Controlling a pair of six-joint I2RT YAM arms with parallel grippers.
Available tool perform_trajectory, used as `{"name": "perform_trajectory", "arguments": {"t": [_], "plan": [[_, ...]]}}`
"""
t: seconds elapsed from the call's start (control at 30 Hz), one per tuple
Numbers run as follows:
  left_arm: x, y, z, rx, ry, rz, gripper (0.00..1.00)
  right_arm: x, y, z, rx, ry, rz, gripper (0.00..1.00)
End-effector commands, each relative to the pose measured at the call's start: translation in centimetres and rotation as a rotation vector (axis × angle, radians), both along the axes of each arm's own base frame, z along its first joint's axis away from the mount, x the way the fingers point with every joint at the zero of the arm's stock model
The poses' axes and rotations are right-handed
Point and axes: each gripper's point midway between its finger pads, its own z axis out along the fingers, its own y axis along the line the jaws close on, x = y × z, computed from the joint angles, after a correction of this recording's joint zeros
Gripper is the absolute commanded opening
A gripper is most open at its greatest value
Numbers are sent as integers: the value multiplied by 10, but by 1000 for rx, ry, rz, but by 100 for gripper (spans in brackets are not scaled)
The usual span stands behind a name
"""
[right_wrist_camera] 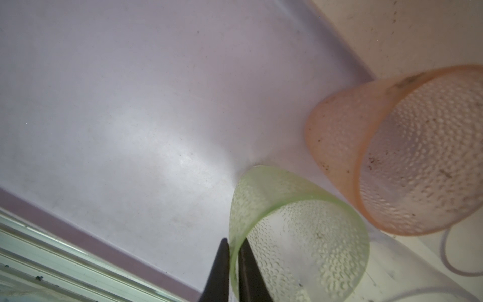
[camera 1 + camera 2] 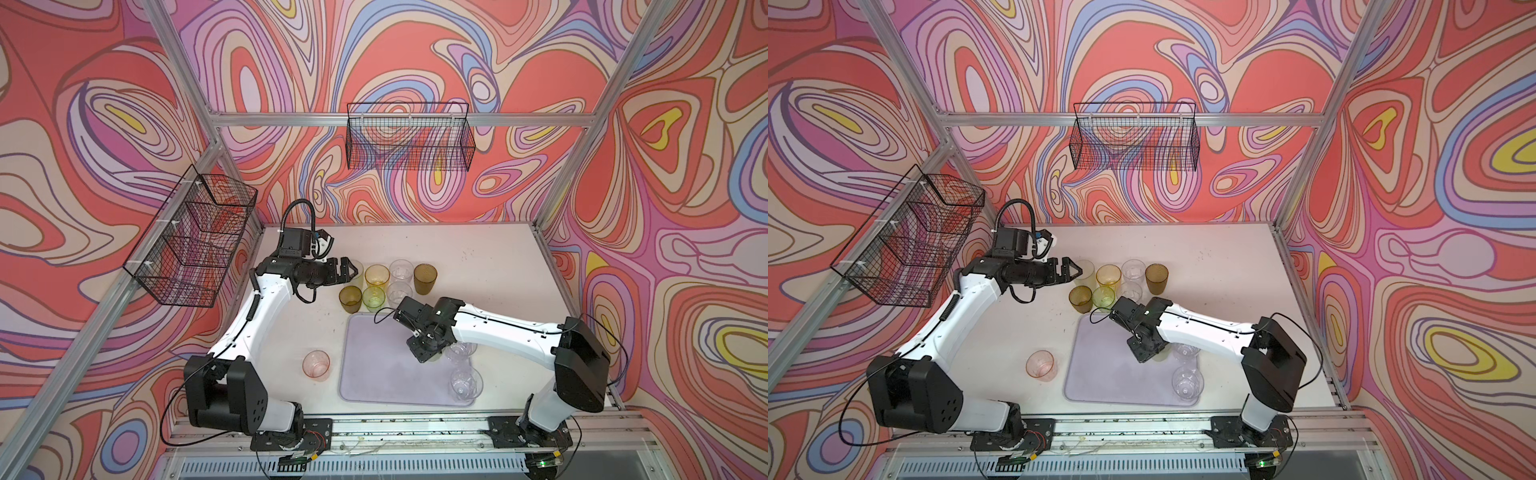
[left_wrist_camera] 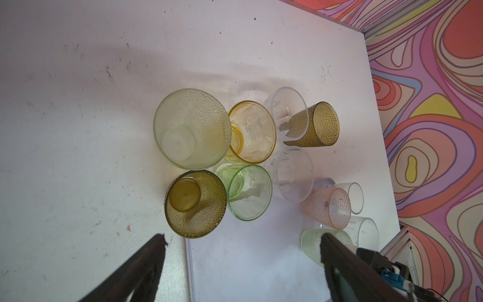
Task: Place the glasses into the tray
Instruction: Place the glass on the tray.
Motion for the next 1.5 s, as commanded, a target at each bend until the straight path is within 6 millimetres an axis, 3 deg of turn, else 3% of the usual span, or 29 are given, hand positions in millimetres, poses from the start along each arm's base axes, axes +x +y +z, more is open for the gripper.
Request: {"name": "perform_trajectory", "arguments": {"t": [0.0, 0.5, 0.83, 1.47], "plan": [[0, -2, 4, 0, -1, -10, 95, 2, 0, -3, -17, -13, 4, 9], [0, -2, 4, 2, 0, -9, 95, 4, 3, 8, 0, -26, 9, 17], [0, -2, 4, 2, -1, -10, 95, 11, 12, 35, 59, -71, 10, 25], [2, -3, 4, -7, 2, -13, 95, 49, 25, 74, 59, -227, 15, 29]]}}
